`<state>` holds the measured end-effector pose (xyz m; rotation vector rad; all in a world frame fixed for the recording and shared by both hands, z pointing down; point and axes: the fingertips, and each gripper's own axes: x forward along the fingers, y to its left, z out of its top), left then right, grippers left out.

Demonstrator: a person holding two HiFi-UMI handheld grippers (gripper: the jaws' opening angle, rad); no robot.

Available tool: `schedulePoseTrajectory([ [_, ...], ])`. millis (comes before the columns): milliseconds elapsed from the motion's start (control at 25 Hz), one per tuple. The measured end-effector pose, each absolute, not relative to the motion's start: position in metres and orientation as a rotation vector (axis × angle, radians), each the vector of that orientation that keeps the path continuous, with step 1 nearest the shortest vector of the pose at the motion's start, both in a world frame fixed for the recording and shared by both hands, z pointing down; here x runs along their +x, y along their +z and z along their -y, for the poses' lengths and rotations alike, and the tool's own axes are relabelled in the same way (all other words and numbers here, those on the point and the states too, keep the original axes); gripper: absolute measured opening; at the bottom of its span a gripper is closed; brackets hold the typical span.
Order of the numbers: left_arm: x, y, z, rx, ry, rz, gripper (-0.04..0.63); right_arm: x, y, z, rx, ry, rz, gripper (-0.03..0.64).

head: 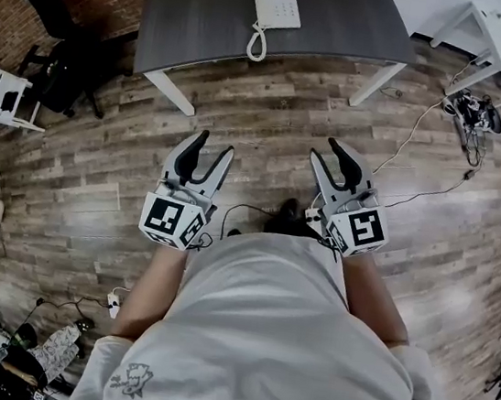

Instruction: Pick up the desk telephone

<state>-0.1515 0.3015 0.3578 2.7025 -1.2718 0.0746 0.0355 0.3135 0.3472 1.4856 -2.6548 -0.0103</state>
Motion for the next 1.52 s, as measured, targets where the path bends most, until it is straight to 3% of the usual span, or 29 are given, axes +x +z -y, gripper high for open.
schedulePoseTrajectory([
  [360, -0.088, 0.36, -0.245, 2.676, 0.129, 1.352, 0.302, 0.117, 0.352, -0.259, 1.422, 0.022, 2.674, 0.206],
  [1520, -0.024, 0.38, -0.152, 2.676, 0.168, 1.316, 0.308, 0.209, 0.373, -0.187, 1.54, 0.102, 2.584, 0.218],
])
